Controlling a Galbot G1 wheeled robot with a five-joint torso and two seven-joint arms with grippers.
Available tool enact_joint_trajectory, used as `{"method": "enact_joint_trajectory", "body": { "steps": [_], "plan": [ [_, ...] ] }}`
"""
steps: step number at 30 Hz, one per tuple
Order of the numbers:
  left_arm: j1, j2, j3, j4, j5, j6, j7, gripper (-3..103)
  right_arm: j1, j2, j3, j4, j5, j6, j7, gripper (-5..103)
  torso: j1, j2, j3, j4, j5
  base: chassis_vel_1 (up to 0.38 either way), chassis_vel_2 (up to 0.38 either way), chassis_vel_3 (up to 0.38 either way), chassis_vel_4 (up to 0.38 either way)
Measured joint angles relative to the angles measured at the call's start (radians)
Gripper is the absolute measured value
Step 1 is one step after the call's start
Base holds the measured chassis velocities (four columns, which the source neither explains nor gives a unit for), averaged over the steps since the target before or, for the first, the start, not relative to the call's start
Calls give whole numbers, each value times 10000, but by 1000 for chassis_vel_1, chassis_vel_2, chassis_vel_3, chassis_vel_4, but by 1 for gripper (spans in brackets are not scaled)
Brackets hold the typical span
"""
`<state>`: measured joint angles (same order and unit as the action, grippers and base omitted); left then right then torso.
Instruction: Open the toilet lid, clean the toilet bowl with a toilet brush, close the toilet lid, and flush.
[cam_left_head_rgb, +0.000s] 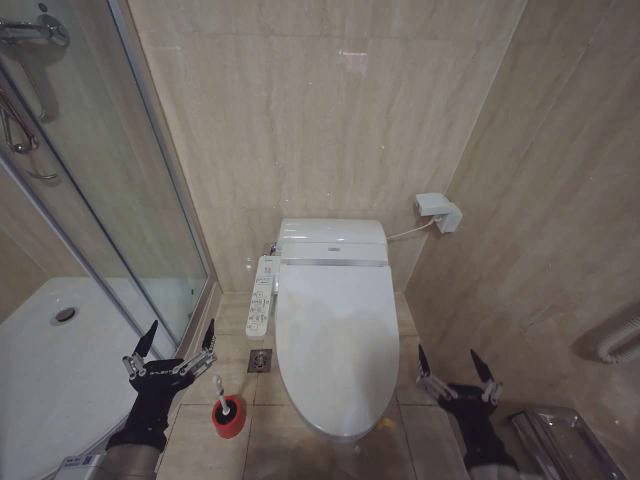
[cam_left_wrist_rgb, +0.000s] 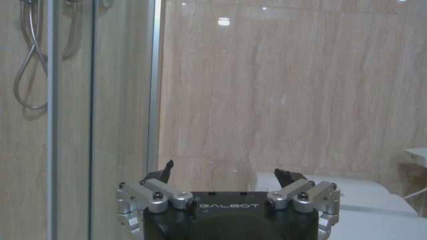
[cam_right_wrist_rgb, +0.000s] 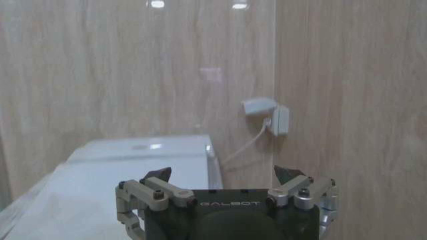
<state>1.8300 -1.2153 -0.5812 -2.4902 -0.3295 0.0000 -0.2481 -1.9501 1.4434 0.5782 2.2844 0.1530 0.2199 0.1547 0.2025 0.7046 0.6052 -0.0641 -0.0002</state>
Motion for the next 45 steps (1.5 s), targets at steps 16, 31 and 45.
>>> {"method": "enact_joint_trajectory", "body": {
  "steps": [16,31,45],
  "plan": [
    [0,0,0,0,0,0,0,100,-94,620,-29,-4048,-1590,1778,-574,100,4,-1,2,0,2,13,-5,-12,7],
    [0,0,0,0,0,0,0,100,1740,981,-279,-7291,-2211,2149,-477,100,4,-1,3,2,3,0,0,0,0],
    [0,0,1,0,0,0,0,100,2761,1016,-271,-7568,-1789,1852,-87,100,5,-2,3,1,3,0,0,0,0]
  ]
}}
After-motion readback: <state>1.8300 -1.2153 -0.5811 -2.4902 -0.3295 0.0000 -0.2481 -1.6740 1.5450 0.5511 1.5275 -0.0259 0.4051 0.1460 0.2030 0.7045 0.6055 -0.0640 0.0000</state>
